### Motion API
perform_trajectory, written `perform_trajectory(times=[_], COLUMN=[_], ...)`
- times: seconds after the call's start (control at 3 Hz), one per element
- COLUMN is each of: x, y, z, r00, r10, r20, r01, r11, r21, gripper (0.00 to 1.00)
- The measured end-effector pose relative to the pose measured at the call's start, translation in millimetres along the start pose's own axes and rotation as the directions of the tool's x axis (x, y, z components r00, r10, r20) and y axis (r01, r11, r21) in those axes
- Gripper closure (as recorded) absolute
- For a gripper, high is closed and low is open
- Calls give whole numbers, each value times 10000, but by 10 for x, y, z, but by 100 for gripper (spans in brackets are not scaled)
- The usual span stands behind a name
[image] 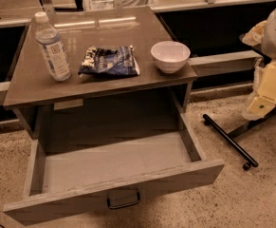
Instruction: Place blue chip bag into top drawer
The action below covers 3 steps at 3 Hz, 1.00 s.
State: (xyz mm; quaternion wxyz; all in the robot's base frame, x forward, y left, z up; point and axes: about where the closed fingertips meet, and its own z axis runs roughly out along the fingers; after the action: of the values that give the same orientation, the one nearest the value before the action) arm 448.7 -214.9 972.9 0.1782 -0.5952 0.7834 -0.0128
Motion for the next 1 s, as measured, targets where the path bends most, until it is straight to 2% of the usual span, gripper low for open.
perform_trajectory(times=[0.33, 0.67, 1.0], x=[0, -96, -1100], y=[0, -44, -395], z=[0, 18, 481], r00=[10000, 9996, 9614], r10=[0, -49, -2110], r20=[1, 279, 1768], r01=[0, 42, 2048], r11=[10000, 9996, 9774], r21=[1, 262, 530], gripper=[0, 0, 0])
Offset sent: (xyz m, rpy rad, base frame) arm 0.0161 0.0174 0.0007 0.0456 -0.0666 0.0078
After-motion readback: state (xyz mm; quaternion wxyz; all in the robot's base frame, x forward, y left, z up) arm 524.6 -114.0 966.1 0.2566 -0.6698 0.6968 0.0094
